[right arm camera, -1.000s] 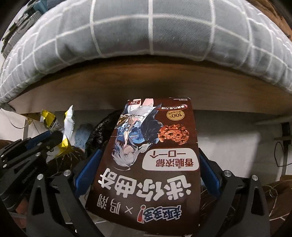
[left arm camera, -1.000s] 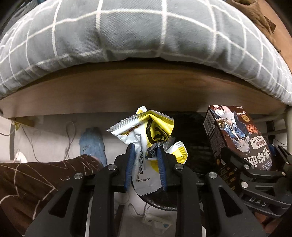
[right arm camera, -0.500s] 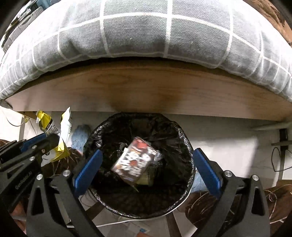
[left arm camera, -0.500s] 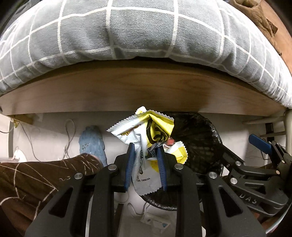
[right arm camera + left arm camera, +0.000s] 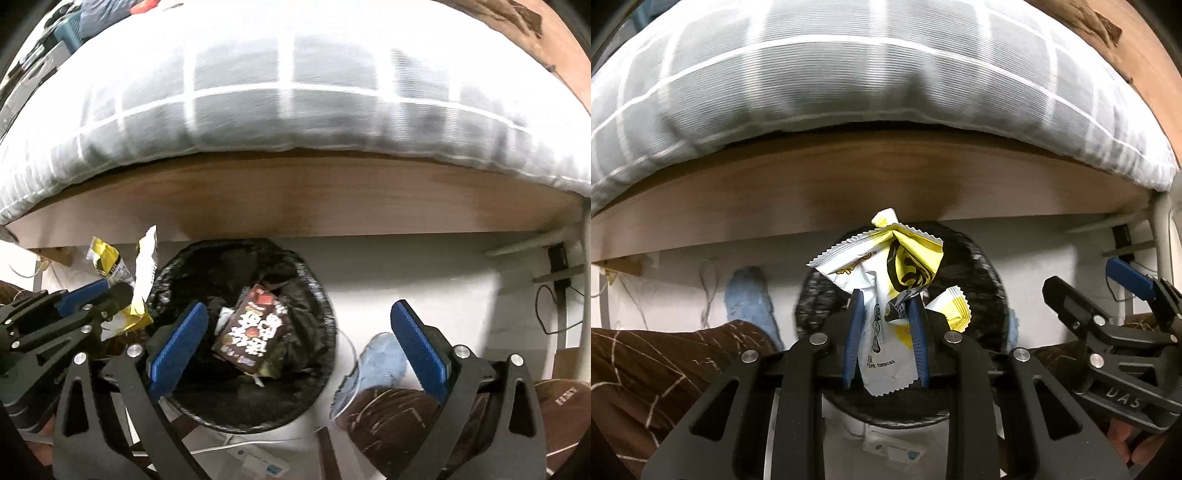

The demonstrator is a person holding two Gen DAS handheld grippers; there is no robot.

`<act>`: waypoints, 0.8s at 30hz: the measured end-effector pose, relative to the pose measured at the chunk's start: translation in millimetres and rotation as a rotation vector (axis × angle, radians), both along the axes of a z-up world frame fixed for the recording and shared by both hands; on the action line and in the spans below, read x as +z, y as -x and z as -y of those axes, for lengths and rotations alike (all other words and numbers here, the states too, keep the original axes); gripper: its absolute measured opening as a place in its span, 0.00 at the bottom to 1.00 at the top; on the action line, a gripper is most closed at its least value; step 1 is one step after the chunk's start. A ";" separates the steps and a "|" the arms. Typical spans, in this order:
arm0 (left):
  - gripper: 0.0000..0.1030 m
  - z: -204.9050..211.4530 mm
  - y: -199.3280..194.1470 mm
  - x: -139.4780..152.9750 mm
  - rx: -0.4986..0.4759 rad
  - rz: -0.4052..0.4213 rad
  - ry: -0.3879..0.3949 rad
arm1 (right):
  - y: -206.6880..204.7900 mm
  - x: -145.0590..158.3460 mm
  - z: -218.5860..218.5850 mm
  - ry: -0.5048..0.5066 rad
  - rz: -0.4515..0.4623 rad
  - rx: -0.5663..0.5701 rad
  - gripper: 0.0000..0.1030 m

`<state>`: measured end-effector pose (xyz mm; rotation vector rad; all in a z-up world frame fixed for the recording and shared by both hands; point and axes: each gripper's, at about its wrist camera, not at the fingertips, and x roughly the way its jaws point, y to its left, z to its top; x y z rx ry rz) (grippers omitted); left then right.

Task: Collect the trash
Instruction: 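Open the right tool to drop the brown box while the left tool releases the yellow packet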

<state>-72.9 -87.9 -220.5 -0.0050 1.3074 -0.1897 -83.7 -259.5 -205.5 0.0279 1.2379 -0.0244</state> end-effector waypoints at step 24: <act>0.58 62.1 6.2 -22.6 -0.081 -0.015 -0.064 | 14.5 -6.2 58.0 -0.006 0.012 -0.090 0.93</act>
